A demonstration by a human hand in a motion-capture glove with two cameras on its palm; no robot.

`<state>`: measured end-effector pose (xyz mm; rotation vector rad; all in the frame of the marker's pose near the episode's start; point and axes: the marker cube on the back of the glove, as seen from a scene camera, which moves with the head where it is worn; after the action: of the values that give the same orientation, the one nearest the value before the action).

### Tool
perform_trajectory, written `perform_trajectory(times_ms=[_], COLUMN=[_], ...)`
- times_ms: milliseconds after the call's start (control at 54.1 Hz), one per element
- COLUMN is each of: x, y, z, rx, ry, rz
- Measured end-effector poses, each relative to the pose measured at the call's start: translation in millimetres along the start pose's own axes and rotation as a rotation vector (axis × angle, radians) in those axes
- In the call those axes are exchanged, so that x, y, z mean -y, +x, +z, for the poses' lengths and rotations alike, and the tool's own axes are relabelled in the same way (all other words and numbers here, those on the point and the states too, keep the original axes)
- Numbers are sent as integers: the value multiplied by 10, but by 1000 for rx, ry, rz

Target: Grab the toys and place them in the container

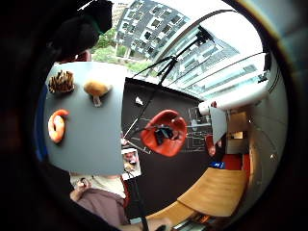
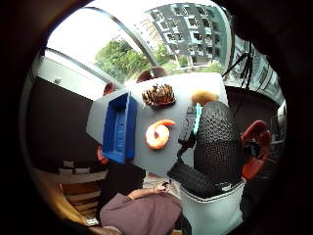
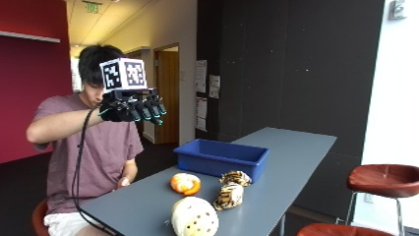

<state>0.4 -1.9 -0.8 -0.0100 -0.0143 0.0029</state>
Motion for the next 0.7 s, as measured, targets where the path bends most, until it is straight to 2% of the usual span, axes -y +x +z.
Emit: perform_trajectory(times_ms=[517, 610, 702], x=[418, 595, 838], y=[81, 110, 103], z=[136, 253, 510], rx=[21, 16, 21], ry=[-92, -139, -272], rz=[-35, -27, -51])
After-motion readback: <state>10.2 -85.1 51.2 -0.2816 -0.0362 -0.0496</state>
